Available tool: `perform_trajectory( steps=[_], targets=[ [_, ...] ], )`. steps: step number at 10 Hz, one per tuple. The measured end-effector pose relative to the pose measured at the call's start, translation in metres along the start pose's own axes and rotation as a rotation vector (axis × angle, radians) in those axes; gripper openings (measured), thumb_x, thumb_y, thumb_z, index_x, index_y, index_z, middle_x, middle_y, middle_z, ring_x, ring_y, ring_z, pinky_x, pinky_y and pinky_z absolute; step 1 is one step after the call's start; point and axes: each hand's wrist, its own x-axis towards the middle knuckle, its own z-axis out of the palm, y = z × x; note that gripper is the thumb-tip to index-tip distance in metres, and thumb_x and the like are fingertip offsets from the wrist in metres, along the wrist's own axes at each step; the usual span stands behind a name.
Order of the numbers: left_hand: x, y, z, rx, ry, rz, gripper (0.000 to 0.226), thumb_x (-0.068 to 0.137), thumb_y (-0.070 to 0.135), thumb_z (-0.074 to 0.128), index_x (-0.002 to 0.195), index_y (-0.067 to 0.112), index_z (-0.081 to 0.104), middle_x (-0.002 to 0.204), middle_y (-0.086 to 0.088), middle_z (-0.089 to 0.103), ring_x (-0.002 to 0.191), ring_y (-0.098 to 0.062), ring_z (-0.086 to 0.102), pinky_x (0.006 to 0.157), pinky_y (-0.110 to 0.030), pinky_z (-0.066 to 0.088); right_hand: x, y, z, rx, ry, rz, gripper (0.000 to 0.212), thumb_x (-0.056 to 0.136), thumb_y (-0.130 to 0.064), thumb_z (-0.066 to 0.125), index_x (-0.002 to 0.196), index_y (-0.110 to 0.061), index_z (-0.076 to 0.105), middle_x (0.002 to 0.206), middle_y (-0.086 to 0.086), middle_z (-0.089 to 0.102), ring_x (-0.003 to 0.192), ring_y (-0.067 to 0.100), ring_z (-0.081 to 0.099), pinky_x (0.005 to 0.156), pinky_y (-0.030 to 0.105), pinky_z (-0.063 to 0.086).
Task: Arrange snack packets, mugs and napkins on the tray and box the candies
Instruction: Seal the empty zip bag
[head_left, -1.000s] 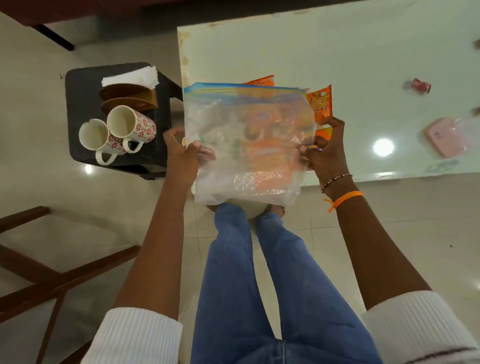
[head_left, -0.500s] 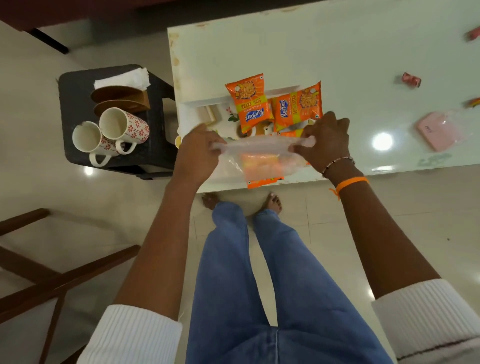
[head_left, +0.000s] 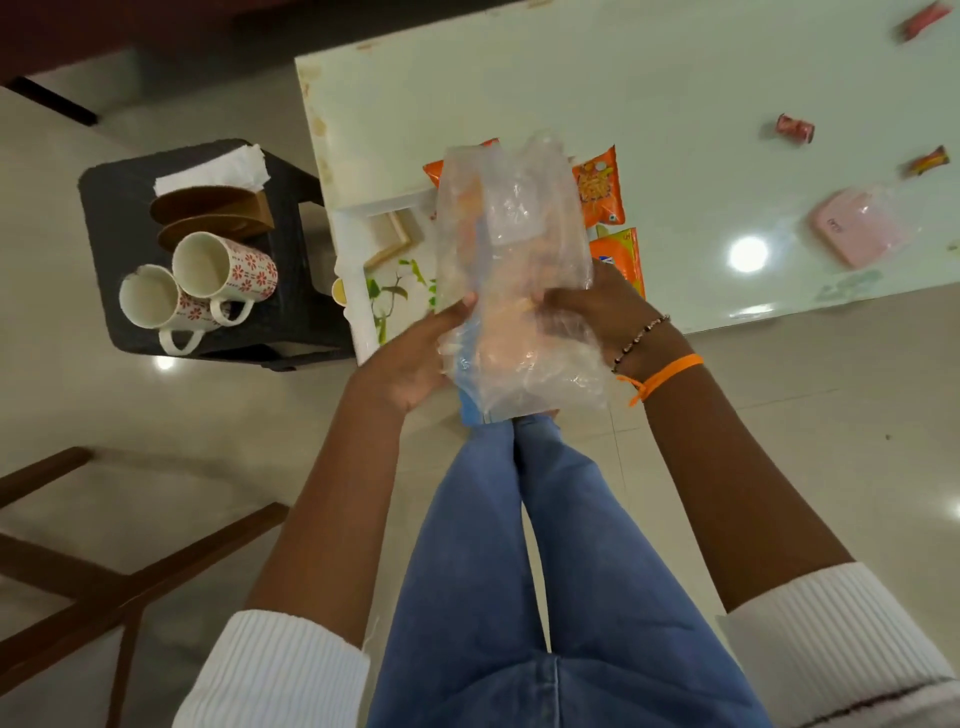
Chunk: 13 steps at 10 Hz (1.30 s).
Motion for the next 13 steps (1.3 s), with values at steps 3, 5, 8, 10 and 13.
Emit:
perform_trajectory(
  steps=[3,5,8,10,13],
  targets=[
    [-0.008,0.009,0.024,-0.055,0.054,0.05,0.021,0.096,0.011,0.038,0.105,0.008,0.057,0.058,0.006,0.071,0.052,-0.004,0.066,0.046,-0.015,0.052,-0.026,-0.004,-0.016,0.614,-0.02,0.091,0.036,0.098,0.0,0.029,0.108,-0.006,0.063,0.073,0.003,0.074,0.064,0.013,0.07,0.055,0.016,0.056],
    [0.012,0.025,0.065,-0.125,0.089,0.279,0.026,0.095,-0.002,0.036,0.1,0.008,0.059,0.074,0.002,0.074,0.057,-0.008,0.066,0.046,-0.017,0.052,-0.031,-0.005,-0.034,0.961,0.097,0.015,0.03,0.096,-0.03,0.045,0.104,-0.007,0.063,0.074,0.006,0.073,0.067,0.021,0.07,0.074,0.032,0.055],
    [0.043,0.042,0.16,0.863,-0.018,0.907,0.041,0.07,-0.022,0.037,0.078,0.0,0.071,0.143,-0.016,0.041,0.129,-0.033,0.044,0.103,-0.031,0.042,-0.047,-0.024,-0.117,0.912,0.035,-0.048,0.053,0.087,-0.06,0.042,0.121,-0.023,0.059,0.122,0.003,0.066,0.107,0.023,0.066,0.089,0.042,0.054],
    [0.099,0.042,0.248,1.076,-0.02,0.881,0.044,0.061,-0.023,0.032,0.078,-0.005,0.069,0.145,-0.011,0.041,0.13,-0.022,0.043,0.104,-0.021,0.036,-0.016,-0.013,-0.215,0.541,0.694,-0.123,0.035,0.089,0.005,0.044,0.105,-0.02,0.026,0.078,0.004,0.045,0.061,0.009,0.049,0.058,0.02,0.042],
    [0.237,0.008,0.476,1.349,-0.401,0.39,0.047,0.085,0.02,0.064,0.13,0.024,0.051,0.152,0.002,0.024,0.138,-0.012,0.031,0.111,-0.029,0.032,0.003,0.013,-0.492,0.116,1.04,-0.073,0.034,0.073,0.016,0.04,0.078,-0.007,0.065,0.097,0.017,0.062,0.091,0.025,0.055,0.075,0.029,0.046]
  ],
)
